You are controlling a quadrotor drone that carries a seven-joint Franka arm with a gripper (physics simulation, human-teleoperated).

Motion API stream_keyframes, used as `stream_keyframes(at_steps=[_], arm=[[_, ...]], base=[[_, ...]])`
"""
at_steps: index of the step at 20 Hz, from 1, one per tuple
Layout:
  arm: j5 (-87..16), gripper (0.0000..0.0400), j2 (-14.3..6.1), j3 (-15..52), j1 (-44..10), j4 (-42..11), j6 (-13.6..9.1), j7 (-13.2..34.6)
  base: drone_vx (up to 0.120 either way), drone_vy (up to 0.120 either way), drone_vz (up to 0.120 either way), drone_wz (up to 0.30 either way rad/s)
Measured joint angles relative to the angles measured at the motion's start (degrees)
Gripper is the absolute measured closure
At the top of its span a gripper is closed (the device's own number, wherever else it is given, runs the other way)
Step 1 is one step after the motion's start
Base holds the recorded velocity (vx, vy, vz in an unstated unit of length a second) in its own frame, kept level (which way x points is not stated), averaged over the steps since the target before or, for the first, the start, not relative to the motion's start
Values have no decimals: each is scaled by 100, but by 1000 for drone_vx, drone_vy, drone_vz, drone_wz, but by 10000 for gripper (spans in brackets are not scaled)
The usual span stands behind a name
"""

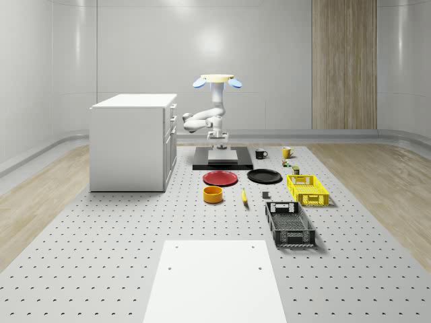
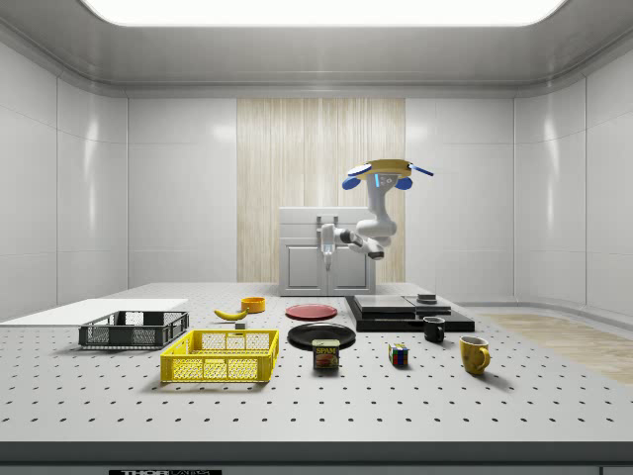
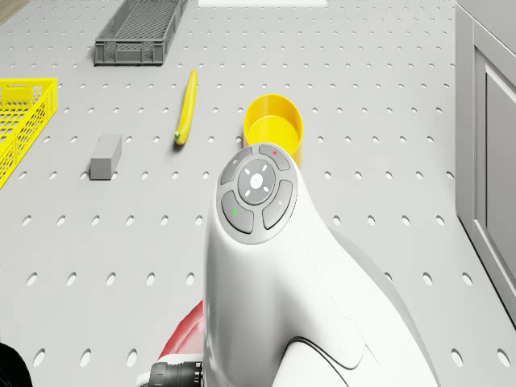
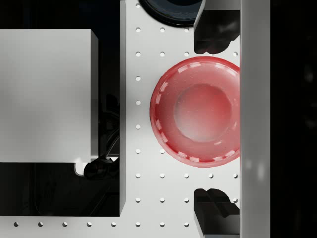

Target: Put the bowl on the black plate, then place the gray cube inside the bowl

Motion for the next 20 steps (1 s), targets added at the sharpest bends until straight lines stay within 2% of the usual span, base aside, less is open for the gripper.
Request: stream_keyframes(at_steps=[10,18,20], arm=[[112,0,-232,58,-66,14,215,61],[191,0,-402,97,-112,24,373,103],[210,0,-442,106,-123,27,410,113]], base=[[120,0,0,0],[120,0,-120,0],[120,0,-20,0]])
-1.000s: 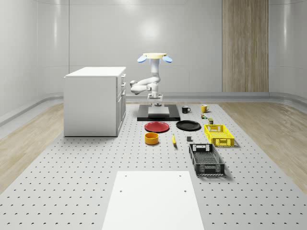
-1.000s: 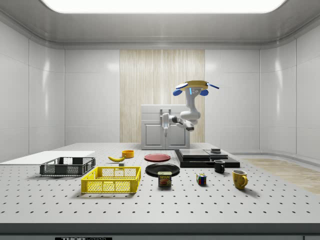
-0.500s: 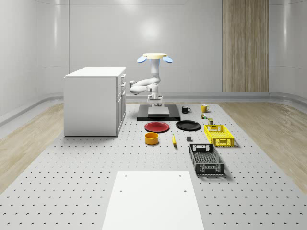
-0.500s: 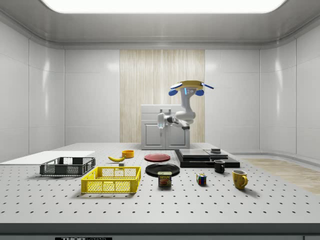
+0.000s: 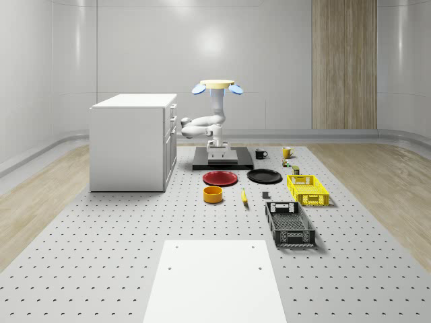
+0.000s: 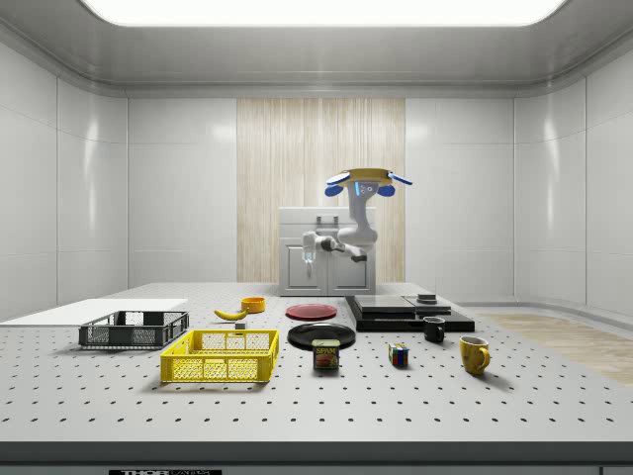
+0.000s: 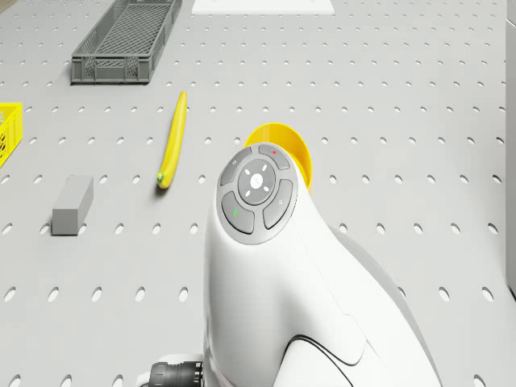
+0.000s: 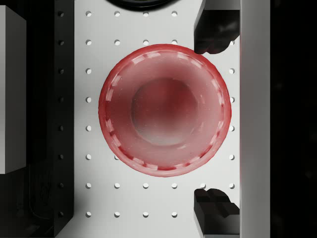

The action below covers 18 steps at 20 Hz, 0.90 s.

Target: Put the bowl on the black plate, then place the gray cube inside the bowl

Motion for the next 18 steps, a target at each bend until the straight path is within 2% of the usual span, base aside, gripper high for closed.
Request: stream_keyframes(at_steps=[3,11,15,18], arm=[[27,0,-59,13,-15,3,55,14],[94,0,-207,44,-53,11,193,48],[124,0,-277,58,-71,15,257,63],[146,0,-327,67,-83,18,304,74]], base=[[120,67,0,0],[120,0,-115,0],[120,0,-20,0],[120,0,-107,0]])
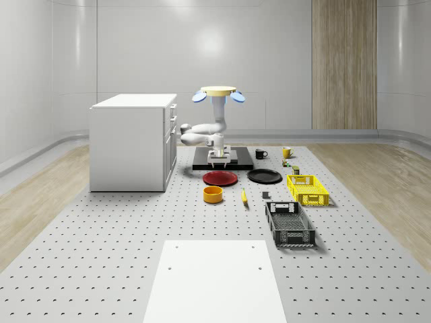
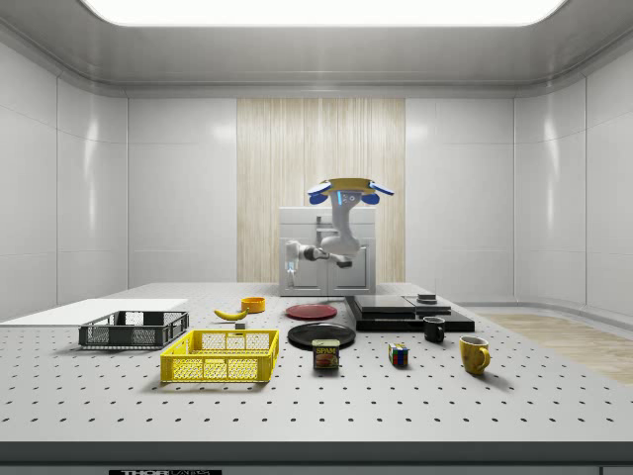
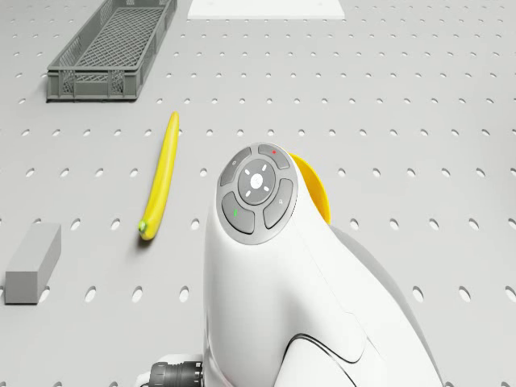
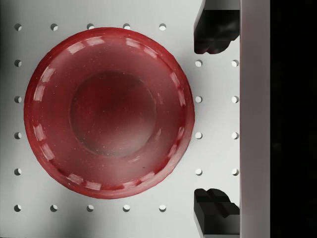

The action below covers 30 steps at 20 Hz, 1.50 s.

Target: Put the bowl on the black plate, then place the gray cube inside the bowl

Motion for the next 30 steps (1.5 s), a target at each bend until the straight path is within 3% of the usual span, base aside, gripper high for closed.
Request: stream_keyframes(at_steps=[4,26,30], arm=[[28,0,-64,12,-16,3,60,14],[157,0,-367,66,-87,18,343,74],[177,0,-414,74,-97,20,386,83]], base=[[120,0,-120,0],[120,16,0,0],[120,0,-80,0]])
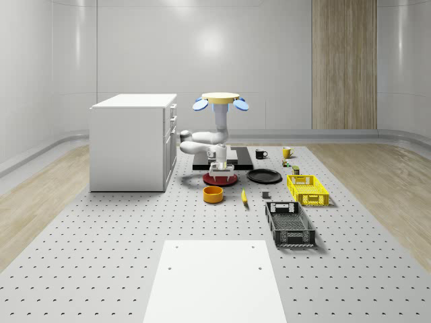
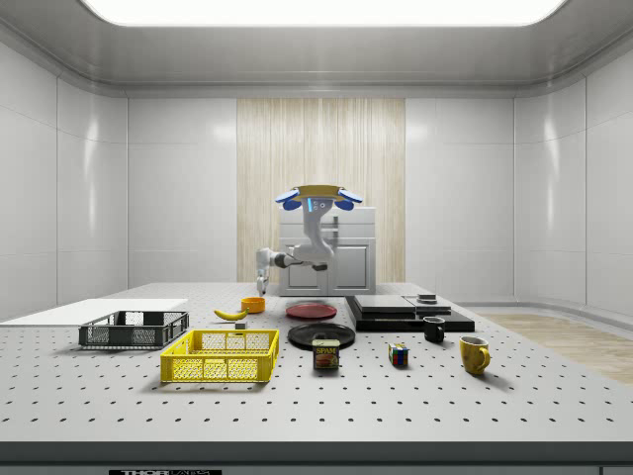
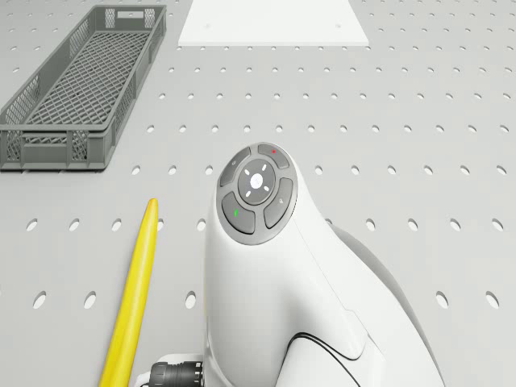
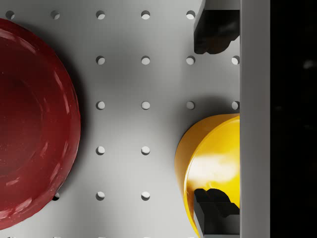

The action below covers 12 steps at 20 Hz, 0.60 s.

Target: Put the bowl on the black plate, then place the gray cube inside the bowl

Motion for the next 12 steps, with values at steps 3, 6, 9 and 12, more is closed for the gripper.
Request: stream_keyframes(at_steps=[3,6,9,12], arm=[[14,0,-34,6,-8,1,31,6],[27,0,-66,11,-15,3,62,12],[40,0,-97,16,-22,4,90,18],[50,0,-127,18,-28,6,119,23]], base=[[120,0,0,0],[120,0,-67,0],[120,0,-27,0],[67,0,0,0]])
